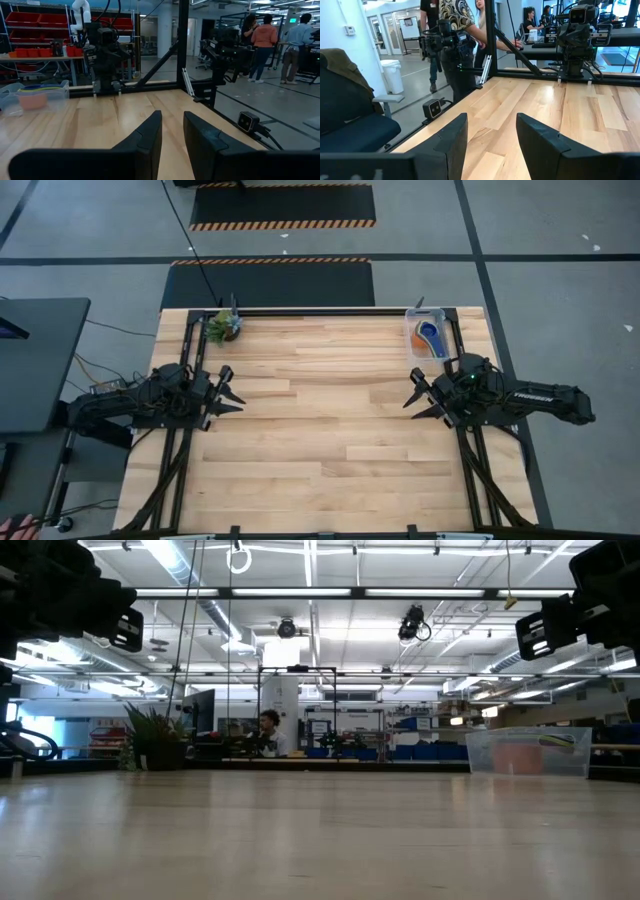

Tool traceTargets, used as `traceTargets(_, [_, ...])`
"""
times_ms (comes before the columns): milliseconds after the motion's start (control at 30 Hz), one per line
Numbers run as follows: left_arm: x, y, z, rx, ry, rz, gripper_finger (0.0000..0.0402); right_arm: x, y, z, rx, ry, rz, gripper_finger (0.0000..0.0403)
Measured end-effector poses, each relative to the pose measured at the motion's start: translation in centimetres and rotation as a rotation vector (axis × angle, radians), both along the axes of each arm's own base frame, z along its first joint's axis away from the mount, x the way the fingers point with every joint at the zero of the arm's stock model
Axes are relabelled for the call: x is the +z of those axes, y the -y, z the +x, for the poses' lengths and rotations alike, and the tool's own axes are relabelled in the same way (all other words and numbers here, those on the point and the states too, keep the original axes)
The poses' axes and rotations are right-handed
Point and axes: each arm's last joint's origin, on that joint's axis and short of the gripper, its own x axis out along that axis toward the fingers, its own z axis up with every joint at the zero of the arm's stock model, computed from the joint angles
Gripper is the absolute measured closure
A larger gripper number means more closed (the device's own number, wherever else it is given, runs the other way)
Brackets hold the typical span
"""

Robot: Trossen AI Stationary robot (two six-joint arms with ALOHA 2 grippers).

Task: Nest measuring cups in basket
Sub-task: Return to Home Position

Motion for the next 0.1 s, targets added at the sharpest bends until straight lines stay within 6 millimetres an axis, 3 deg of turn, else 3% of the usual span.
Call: traceTargets(100, [0.00, 0.00, 0.00, 0.000, 0.000, 0.000, 0.0315, 0.00, 0.00, 0.00, 0.000, 0.000, 0.000, 0.0228])
